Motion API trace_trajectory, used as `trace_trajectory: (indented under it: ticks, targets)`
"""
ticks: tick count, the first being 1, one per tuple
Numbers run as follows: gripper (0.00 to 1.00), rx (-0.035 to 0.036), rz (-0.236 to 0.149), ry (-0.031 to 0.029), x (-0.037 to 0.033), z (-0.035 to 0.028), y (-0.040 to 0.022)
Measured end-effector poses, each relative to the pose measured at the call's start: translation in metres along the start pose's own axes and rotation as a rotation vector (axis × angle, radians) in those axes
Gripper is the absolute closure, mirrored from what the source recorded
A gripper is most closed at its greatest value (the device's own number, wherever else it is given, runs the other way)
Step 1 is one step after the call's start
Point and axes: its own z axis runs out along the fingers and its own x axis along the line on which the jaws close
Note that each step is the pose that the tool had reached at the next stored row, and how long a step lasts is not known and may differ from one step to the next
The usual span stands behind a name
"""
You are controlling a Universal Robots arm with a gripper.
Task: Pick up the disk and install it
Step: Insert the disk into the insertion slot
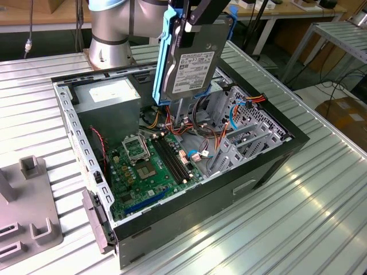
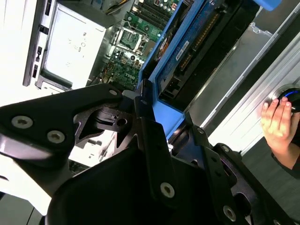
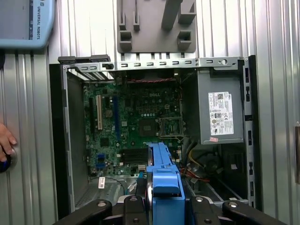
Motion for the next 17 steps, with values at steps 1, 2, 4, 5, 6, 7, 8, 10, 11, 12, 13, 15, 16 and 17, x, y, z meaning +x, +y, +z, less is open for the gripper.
trace_trajectory:
  ticks: [1,2,4,5,6,7,8,10,11,12,13,15,16,17]
  targets:
    - [0.63,0.0000,0.000,-0.0001,0.0001,0.0001,-0.0010]
    - [0.63,0.0001,0.000,-0.0001,0.0002,0.0001,-0.0017]
    - [0.63,0.0001,0.000,-0.0001,0.0002,0.0001,-0.0021]
    - [0.63,0.0001,0.000,0.0000,0.0002,0.0001,-0.0022]
    - [0.63,0.0001,0.000,-0.0001,0.0001,0.0001,-0.0024]
    - [0.63,0.0000,0.000,-0.0001,0.0001,0.0001,-0.0024]
    - [0.63,0.0000,0.000,-0.0001,0.0001,0.0001,-0.0024]
    - [0.63,0.0000,0.000,-0.0001,0.0001,0.0001,-0.0025]
    - [0.63,0.0000,0.000,-0.0001,0.0001,0.0001,-0.0025]
    - [0.63,0.0000,0.000,0.0000,0.0001,0.0001,-0.0025]
    - [0.63,0.0000,0.000,-0.0001,0.0002,0.0001,-0.0025]
    - [0.63,0.0001,0.000,-0.0001,0.0003,0.0001,-0.0025]
    - [0.63,0.0000,0.000,-0.0001,0.0003,0.0001,-0.0025]
    - [0.63,0.0001,0.000,-0.0001,0.0004,0.0001,-0.0025]
